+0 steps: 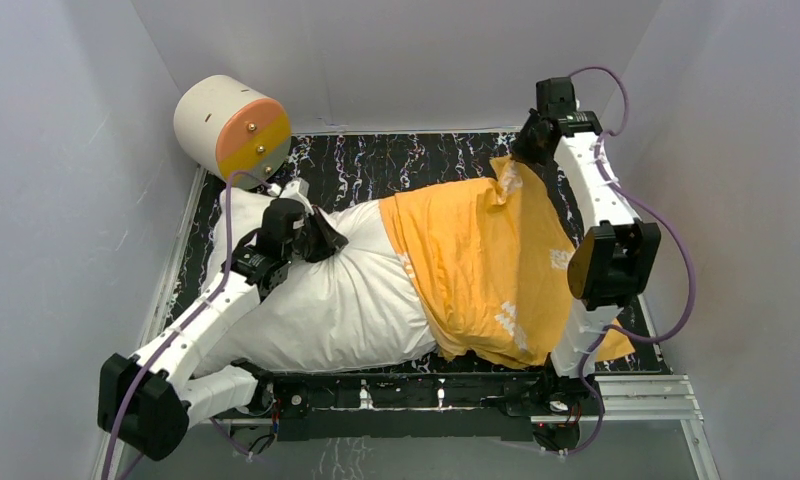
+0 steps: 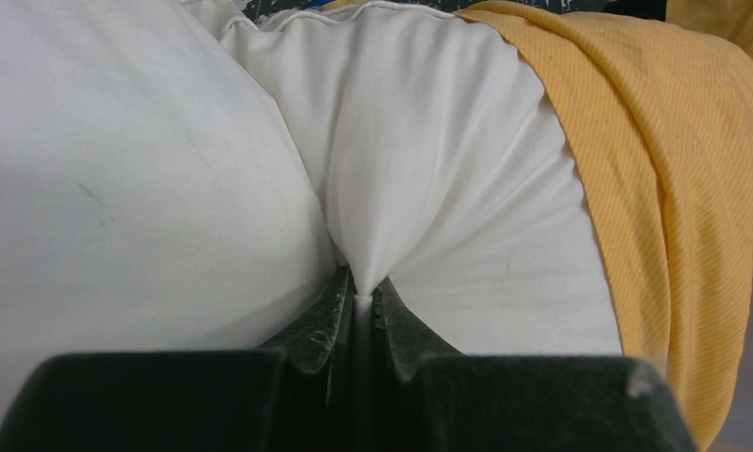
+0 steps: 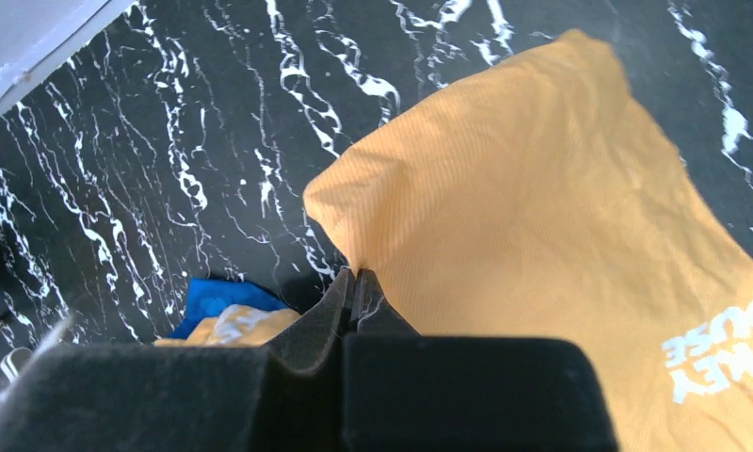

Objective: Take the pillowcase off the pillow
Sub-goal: Remove the pillow from the pillowcase.

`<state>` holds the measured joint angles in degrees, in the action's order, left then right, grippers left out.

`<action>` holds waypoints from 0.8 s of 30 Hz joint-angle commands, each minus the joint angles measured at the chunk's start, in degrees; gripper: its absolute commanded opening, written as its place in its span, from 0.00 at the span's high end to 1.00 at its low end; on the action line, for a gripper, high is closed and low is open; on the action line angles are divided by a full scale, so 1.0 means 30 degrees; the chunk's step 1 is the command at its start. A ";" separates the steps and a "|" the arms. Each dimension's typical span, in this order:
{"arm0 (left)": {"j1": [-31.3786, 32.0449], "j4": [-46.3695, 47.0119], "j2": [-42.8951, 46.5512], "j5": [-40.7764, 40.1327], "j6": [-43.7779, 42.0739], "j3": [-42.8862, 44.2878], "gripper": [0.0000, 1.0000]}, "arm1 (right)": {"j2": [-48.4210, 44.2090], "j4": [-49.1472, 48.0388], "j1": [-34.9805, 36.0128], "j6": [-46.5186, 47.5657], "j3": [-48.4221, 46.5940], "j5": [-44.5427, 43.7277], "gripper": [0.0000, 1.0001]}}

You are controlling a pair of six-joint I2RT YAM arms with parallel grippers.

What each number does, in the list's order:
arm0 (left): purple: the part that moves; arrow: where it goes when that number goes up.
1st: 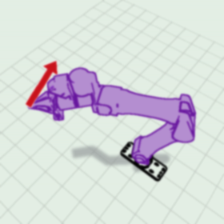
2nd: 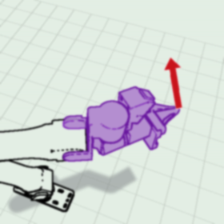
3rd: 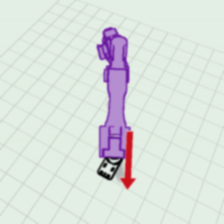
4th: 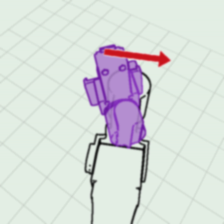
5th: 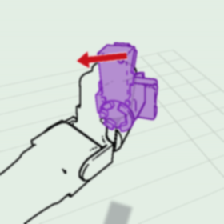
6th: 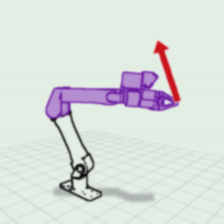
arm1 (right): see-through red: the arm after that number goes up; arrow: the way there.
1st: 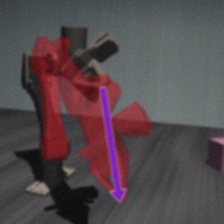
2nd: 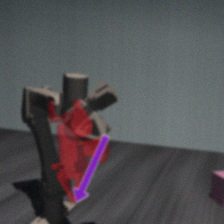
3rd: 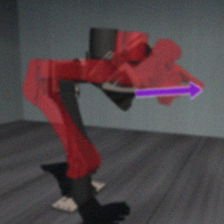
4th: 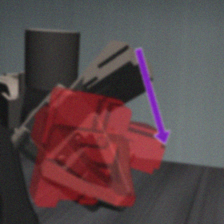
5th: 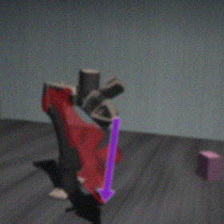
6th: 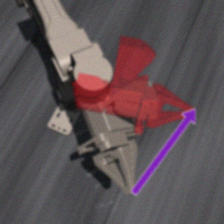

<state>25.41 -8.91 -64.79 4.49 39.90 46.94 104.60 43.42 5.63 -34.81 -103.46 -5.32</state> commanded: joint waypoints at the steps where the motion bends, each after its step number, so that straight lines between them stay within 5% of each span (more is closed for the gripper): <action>1: 0.0202 -0.6662 0.1678 -0.3705 0.0419 -0.0167 1.00 | 0.1362 0.1987 0.0536 0.1403 -0.3772 -0.0717 1.00; 8: 0.0181 -0.7999 0.2402 -0.6436 -0.0294 0.0703 1.00 | -0.0917 0.2288 -0.1995 0.1757 -0.2792 -0.5362 1.00; 18: 0.0173 -0.6856 0.1905 -0.6005 0.0089 -0.0333 1.00 | -0.3255 0.0682 -0.3839 0.1823 -0.0480 0.1091 1.00; 24: 0.0173 -0.6180 0.2258 -0.5067 -0.0279 -0.0651 1.00 | -0.5026 -0.1586 -0.3529 0.0301 0.3480 0.6525 0.59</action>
<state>26.39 -18.48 -58.43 -7.97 41.17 47.68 93.82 45.76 -5.61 -31.22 -99.63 2.61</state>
